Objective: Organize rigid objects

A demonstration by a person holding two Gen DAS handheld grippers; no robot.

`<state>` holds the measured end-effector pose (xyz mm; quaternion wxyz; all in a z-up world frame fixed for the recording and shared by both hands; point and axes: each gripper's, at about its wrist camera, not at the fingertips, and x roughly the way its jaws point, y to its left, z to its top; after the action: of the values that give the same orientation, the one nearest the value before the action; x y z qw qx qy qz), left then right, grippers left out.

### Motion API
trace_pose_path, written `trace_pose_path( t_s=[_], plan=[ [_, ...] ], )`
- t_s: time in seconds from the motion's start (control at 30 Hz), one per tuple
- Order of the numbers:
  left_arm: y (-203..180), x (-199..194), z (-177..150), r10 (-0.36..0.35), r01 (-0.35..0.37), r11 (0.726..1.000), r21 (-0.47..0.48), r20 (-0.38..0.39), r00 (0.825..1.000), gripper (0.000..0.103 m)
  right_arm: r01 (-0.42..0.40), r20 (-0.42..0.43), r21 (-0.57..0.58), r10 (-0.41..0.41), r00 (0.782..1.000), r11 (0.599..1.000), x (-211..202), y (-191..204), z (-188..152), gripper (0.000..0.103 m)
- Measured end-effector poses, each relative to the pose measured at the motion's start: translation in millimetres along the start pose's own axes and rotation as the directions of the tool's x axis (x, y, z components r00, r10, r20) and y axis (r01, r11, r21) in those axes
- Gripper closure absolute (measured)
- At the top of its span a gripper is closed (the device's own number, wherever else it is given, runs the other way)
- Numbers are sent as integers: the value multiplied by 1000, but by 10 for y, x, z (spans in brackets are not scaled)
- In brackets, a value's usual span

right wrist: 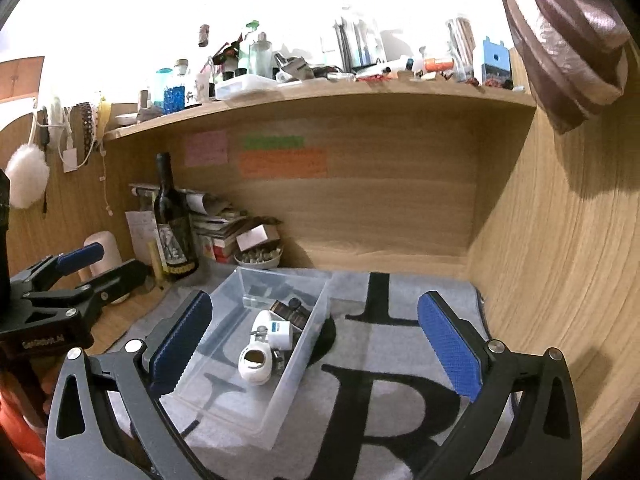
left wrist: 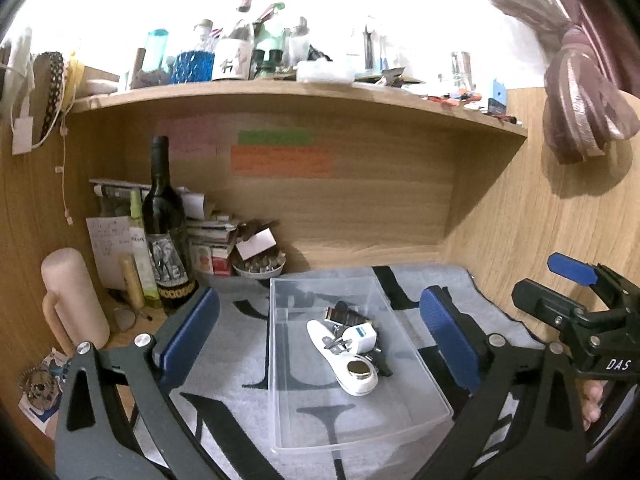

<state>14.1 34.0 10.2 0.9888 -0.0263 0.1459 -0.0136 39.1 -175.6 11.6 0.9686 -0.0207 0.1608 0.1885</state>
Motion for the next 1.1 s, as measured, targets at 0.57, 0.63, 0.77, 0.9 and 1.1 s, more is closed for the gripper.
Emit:
trace_pose_path(
  t_s=[0.57,0.63,0.77,0.9,1.1],
  plan=[
    [-45,-50,6,-13,12,1000,15,34,999,1,-7,14,-18,7,1000,1000,0,58,34,0],
    [-45,-47,3,-12,12,1000,15,34,999,1,-9,13,-19,9,1000,1000,2,51,32,0],
    [-48,-34,8,-18,17,1000,13,30,999,1,-6,13,-20,6,1000,1000,-4,61,36,0],
    [-45,-22,4,-20,20,1000,9,24,999,1,-1,14,-18,1,1000,1000,2,69,45,0],
    [-29,-8,2,-22,22,1000,7,21,1000,1,-2,12,-15,2,1000,1000,7,59,50,0]
  ],
)
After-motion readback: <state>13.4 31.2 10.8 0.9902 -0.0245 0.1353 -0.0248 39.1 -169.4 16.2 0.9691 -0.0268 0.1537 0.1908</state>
